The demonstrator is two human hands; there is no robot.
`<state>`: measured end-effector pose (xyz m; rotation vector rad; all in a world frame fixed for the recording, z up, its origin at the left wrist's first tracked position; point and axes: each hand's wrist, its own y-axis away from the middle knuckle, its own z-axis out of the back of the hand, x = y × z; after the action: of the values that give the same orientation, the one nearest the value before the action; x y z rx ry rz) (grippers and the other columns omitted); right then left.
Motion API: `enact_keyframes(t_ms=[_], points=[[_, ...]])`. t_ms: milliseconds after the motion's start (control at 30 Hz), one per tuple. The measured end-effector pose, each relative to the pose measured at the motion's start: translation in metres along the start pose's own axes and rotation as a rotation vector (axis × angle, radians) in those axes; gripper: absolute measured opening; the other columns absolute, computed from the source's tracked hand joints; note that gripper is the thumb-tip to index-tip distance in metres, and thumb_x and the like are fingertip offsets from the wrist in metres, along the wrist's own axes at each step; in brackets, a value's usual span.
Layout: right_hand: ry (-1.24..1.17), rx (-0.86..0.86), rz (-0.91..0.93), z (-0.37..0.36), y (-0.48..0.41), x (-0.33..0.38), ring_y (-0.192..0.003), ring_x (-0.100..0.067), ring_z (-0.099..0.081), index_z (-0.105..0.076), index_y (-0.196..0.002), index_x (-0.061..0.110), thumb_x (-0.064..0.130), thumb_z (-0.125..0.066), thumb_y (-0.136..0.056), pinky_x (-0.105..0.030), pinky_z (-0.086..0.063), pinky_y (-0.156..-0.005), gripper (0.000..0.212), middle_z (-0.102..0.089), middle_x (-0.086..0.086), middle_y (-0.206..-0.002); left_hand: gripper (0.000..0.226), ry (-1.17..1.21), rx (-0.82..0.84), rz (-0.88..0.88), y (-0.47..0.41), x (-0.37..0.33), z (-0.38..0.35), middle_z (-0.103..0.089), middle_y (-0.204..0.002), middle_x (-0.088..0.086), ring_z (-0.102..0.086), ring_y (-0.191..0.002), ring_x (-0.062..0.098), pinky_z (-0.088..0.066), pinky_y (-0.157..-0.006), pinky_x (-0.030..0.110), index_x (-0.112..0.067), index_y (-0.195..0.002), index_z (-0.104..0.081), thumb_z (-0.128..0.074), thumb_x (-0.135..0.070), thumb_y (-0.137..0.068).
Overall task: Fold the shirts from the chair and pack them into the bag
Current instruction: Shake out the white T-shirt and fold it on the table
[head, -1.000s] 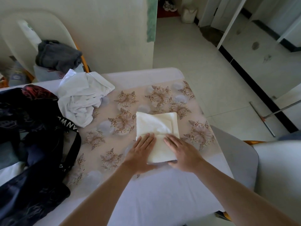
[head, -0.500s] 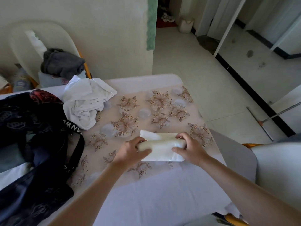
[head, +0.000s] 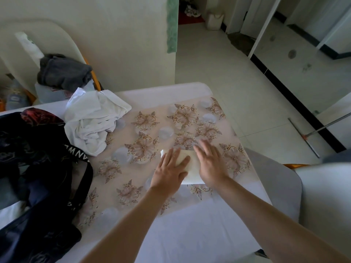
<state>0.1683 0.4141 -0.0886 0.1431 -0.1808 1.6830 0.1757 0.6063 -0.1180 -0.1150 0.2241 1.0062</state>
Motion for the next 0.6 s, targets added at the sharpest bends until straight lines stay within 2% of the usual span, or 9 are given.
enact_keyframes(t_ms=[67, 133, 300, 400, 467, 533, 600], points=[[-0.015, 0.118, 0.112, -0.003, 0.000, 0.006, -0.147, -0.033, -0.029, -0.032, -0.153, 0.009, 0.027, -0.036, -0.096, -0.049, -0.028, -0.119, 0.060, -0.029, -0.016, -0.160, 0.062, -0.012, 0.104, 0.004, -0.005, 0.008, 0.001, -0.010, -0.164, 0.010, -0.006, -0.152, 0.029, -0.006, -0.123, 0.041, -0.032, -0.156, -0.018, -0.018, -0.057, -0.099], [0.054, 0.243, 0.121, -0.010, 0.001, 0.006, -0.153, -0.028, -0.011, -0.012, -0.159, 0.017, 0.050, -0.016, -0.098, -0.047, -0.014, -0.124, 0.070, -0.010, -0.011, -0.165, 0.073, -0.007, 0.143, 0.000, -0.007, 0.015, 0.000, 0.005, -0.165, 0.005, 0.009, -0.152, 0.021, 0.008, -0.122, 0.037, -0.026, -0.157, 0.000, -0.003, -0.065, -0.095], [0.027, 0.242, 0.041, -0.025, 0.008, -0.001, -0.154, -0.023, 0.002, -0.001, -0.159, 0.028, 0.063, -0.001, -0.096, -0.040, -0.001, -0.124, 0.073, 0.001, -0.004, -0.167, 0.076, 0.107, 0.172, 0.018, -0.010, 0.019, -0.003, 0.015, -0.163, -0.003, 0.021, -0.149, 0.013, 0.012, -0.122, 0.036, -0.025, -0.157, 0.004, 0.003, -0.064, -0.093], [0.011, 0.260, 0.009, -0.033, 0.009, -0.003, -0.153, -0.020, 0.011, 0.007, -0.158, 0.032, 0.067, 0.014, -0.089, -0.039, 0.006, -0.124, 0.077, 0.010, 0.000, -0.167, 0.065, 0.256, 0.165, 0.099, -0.014, 0.016, 0.000, 0.005, -0.165, -0.004, 0.016, -0.149, 0.008, 0.008, -0.123, 0.034, -0.024, -0.158, -0.007, -0.014, -0.053, -0.101], [0.004, 0.274, 0.008, -0.035, 0.006, -0.003, -0.153, -0.020, 0.010, 0.006, -0.158, 0.032, 0.067, 0.014, -0.090, -0.039, 0.008, -0.123, 0.077, 0.007, -0.001, -0.167, 0.059, 0.402, 0.105, 0.204, -0.019, 0.013, 0.002, -0.004, -0.165, -0.003, 0.007, -0.151, 0.009, 0.000, -0.124, 0.037, -0.022, -0.157, -0.016, -0.032, -0.041, -0.104], [-0.006, 0.285, 0.006, -0.034, 0.005, -0.004, -0.153, -0.021, 0.009, 0.004, -0.158, 0.032, 0.065, 0.006, -0.092, -0.039, 0.009, -0.122, 0.074, 0.005, -0.002, -0.167, 0.066, 0.519, 0.048, 0.401, -0.024, 0.008, 0.008, -0.006, -0.165, -0.004, 0.000, -0.150, 0.014, -0.014, -0.122, 0.046, -0.024, -0.157, -0.017, -0.047, -0.039, -0.100], [-0.005, 0.288, 0.008, -0.034, 0.007, -0.005, -0.153, -0.021, 0.010, 0.005, -0.158, 0.032, 0.066, 0.006, -0.092, -0.039, 0.010, -0.122, 0.074, 0.005, -0.002, -0.167, 0.083, 0.610, 0.067, 0.666, -0.033, 0.005, 0.017, -0.011, -0.161, -0.001, -0.012, -0.146, 0.024, -0.028, -0.115, 0.049, -0.027, -0.155, -0.016, -0.062, -0.044, -0.088]])
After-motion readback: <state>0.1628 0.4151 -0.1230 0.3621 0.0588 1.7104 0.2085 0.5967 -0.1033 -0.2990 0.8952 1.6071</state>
